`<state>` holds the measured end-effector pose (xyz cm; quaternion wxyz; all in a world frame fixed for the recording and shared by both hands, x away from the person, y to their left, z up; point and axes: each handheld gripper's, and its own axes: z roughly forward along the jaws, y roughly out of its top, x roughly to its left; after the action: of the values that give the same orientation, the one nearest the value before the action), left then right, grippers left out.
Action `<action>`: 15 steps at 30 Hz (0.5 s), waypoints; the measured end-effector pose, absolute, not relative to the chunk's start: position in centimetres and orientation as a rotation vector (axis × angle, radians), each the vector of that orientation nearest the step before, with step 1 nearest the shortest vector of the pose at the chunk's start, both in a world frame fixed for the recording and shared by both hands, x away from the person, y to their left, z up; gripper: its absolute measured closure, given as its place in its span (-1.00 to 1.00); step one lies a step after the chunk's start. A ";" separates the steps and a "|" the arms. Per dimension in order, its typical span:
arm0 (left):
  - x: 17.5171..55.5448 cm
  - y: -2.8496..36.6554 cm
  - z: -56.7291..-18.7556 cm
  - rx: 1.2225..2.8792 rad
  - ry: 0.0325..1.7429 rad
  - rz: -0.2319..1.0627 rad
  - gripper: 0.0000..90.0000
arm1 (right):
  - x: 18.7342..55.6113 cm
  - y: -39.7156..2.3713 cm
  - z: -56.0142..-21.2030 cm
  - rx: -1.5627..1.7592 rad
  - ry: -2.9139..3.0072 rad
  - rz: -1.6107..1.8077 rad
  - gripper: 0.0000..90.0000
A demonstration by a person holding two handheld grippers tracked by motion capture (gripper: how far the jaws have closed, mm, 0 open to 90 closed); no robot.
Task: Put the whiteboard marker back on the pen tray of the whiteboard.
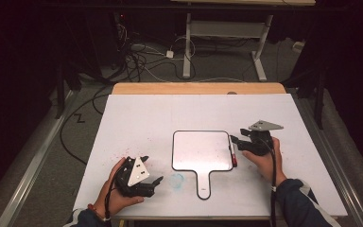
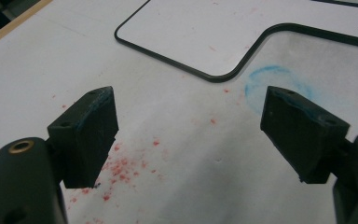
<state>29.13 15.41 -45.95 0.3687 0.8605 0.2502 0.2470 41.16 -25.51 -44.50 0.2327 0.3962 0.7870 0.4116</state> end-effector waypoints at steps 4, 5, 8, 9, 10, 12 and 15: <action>29.1 15.4 -45.9 2.209 0.641 0.649 -0.60 | 38.5 -26.5 -43.0 0.931 2.106 1.153 -0.06; 29.0 15.4 -45.8 2.206 0.643 0.653 -0.60 | 37.9 -26.7 -42.8 0.914 2.098 1.153 -0.10; 29.0 15.4 -45.8 2.209 0.644 0.661 -0.61 | 36.2 -27.8 -42.3 0.876 2.086 1.160 -0.15; 29.0 15.4 -45.8 2.211 0.643 0.665 -0.62 | 35.7 -28.1 -42.3 0.871 2.085 1.165 -0.20; 29.0 15.4 -45.9 2.213 0.650 0.656 -0.62 | 35.2 -28.5 -42.2 0.861 2.083 1.173 -0.20; 29.1 15.4 -45.9 2.215 0.657 0.661 -0.62 | 34.2 -29.1 -42.2 0.840 2.075 1.152 -0.23; 29.2 15.4 -46.0 2.219 0.663 0.669 -0.62 | 32.8 -30.0 -42.5 0.811 2.059 1.145 -0.27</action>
<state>29.24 15.43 -46.02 0.3572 0.8598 0.2570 0.2591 32.79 -29.95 -42.49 0.3192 0.3085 0.7832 0.4354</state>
